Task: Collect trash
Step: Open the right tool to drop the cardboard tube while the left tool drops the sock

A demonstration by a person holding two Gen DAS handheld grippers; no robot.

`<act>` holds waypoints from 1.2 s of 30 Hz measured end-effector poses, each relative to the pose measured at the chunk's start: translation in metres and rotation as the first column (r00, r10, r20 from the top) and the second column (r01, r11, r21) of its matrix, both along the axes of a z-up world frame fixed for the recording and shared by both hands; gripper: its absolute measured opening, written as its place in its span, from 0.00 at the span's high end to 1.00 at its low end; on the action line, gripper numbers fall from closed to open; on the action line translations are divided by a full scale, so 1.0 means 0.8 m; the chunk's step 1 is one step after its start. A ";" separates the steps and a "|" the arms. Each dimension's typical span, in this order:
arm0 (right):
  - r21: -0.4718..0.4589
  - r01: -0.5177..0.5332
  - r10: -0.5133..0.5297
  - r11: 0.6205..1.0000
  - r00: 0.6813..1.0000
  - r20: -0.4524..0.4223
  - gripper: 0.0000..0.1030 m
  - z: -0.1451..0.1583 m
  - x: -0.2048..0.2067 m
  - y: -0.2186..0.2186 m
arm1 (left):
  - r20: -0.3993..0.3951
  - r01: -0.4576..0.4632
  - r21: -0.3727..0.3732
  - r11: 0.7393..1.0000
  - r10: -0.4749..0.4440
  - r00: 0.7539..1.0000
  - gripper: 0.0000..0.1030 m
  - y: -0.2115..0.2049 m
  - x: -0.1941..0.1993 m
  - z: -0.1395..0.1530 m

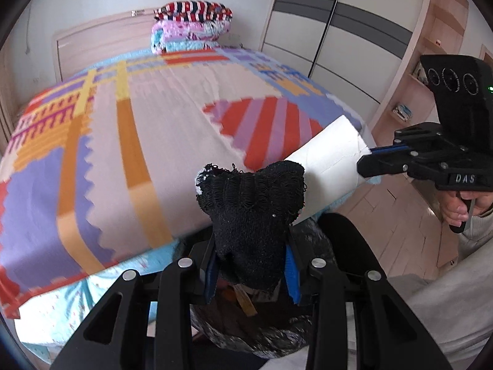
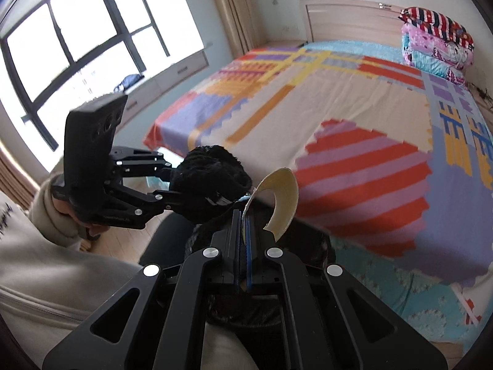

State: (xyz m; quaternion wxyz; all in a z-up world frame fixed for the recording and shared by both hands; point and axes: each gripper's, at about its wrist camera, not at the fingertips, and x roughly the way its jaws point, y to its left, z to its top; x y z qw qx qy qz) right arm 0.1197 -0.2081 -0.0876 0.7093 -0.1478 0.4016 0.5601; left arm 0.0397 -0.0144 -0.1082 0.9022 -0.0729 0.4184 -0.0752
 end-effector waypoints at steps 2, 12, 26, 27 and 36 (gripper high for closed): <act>-0.016 -0.002 0.002 1.000 1.000 -0.020 0.97 -0.012 -0.003 0.002 | -0.020 0.001 -0.018 1.000 -0.001 1.000 0.67 -0.004 0.000 -0.011; -0.124 0.022 -0.031 0.992 0.997 -0.070 0.97 -0.077 -0.003 0.009 | -0.152 -0.016 -0.040 0.999 0.010 0.988 0.67 -0.013 0.005 -0.077; -0.150 0.085 -0.096 0.985 0.993 -0.070 0.85 -0.105 0.009 0.028 | -0.226 -0.089 -0.003 0.996 0.086 0.970 0.50 -0.009 0.014 -0.108; -0.152 0.093 -0.104 0.984 0.992 -0.069 0.76 -0.106 0.010 0.028 | -0.228 -0.095 0.008 0.995 0.094 0.969 0.48 -0.009 0.014 -0.108; -0.125 0.110 -0.117 0.986 0.992 -0.048 0.53 -0.093 0.013 0.021 | -0.204 -0.088 0.012 0.996 0.088 0.975 0.42 -0.011 0.016 -0.095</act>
